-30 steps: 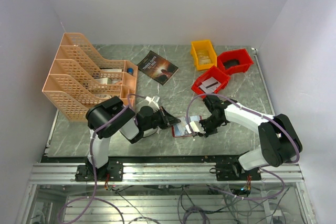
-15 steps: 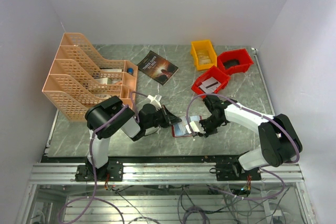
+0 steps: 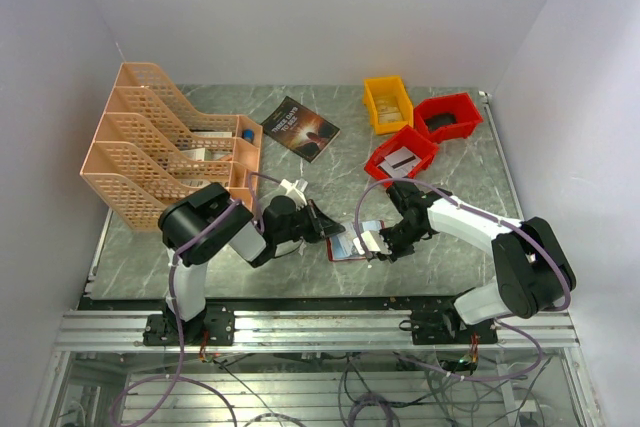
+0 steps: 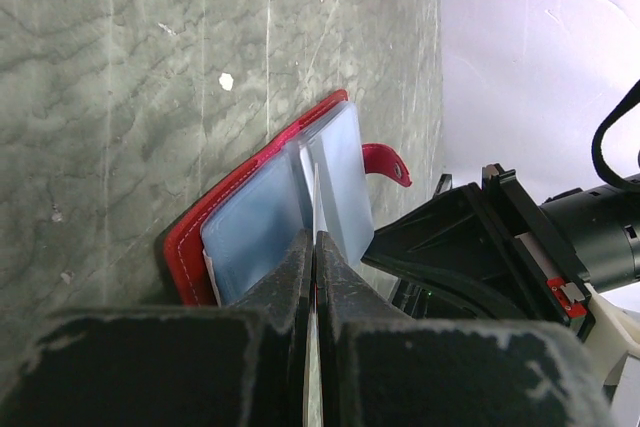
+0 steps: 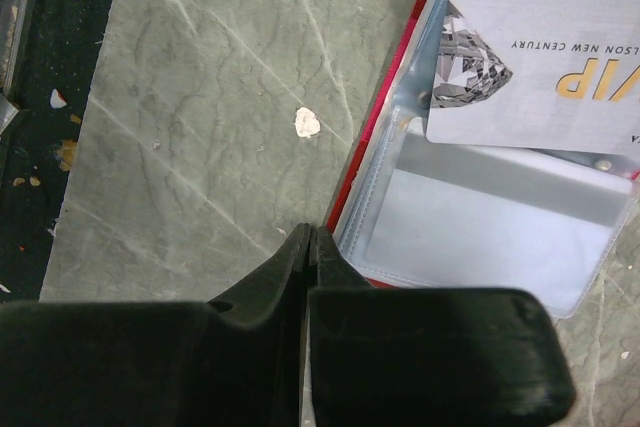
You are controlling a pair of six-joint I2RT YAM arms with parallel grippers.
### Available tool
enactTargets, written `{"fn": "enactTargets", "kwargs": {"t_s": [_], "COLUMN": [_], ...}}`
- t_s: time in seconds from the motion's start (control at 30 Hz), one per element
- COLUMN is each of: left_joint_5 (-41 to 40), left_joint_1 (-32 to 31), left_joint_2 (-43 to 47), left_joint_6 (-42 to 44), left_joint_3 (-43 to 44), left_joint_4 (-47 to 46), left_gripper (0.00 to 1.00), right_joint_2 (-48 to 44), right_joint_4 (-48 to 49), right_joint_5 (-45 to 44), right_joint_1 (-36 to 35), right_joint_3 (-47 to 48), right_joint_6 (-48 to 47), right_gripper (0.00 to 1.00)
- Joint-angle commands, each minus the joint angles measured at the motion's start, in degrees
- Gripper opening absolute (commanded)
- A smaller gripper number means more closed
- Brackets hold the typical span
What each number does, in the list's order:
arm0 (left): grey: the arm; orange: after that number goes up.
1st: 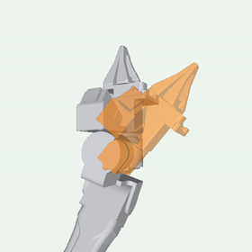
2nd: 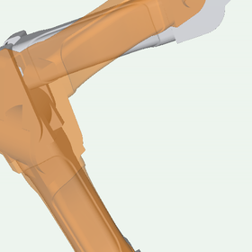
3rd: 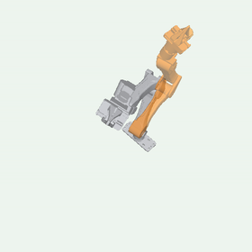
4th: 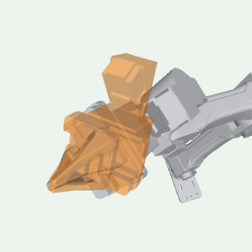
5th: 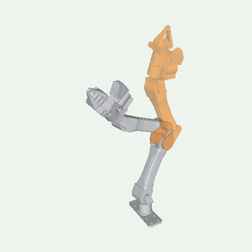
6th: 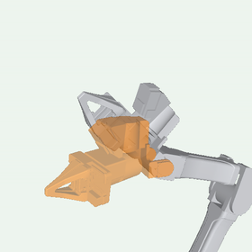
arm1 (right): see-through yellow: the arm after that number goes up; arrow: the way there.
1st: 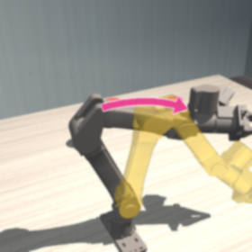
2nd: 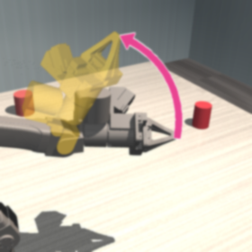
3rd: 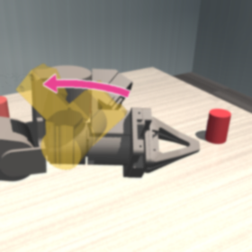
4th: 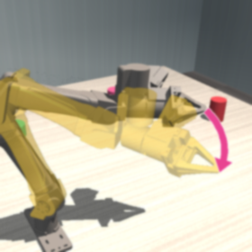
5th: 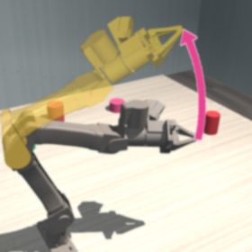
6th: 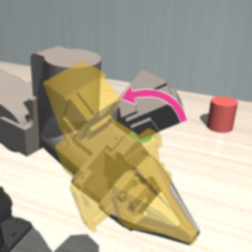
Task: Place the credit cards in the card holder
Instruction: Insert the credit card into the card holder.
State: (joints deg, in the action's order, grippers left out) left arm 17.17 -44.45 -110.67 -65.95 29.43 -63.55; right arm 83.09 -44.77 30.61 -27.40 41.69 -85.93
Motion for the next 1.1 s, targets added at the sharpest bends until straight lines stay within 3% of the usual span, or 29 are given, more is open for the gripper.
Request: {"fn": "enactTargets", "kwargs": {"t_s": [0.0, 1.07], "left_joint_5": [2.2, 3.9], "left_joint_1": [0.5, 0.0], "left_joint_2": [0.5, -2.7], "left_joint_6": [1.6, 1.0], "left_joint_3": [1.5, 4.5], "left_joint_4": [0.7, 6.6], "left_gripper": [0.07, 0.07], "right_joint_2": [1.2, 0.9], "right_joint_4": [-0.1, 0.0], "right_joint_5": [-1.9, -1.9], "right_joint_1": [-0.2, -0.2], "right_joint_3": [0.1, 0.2], "right_joint_6": [-0.2, -0.1], "right_gripper": [0.0, 0.0]}}
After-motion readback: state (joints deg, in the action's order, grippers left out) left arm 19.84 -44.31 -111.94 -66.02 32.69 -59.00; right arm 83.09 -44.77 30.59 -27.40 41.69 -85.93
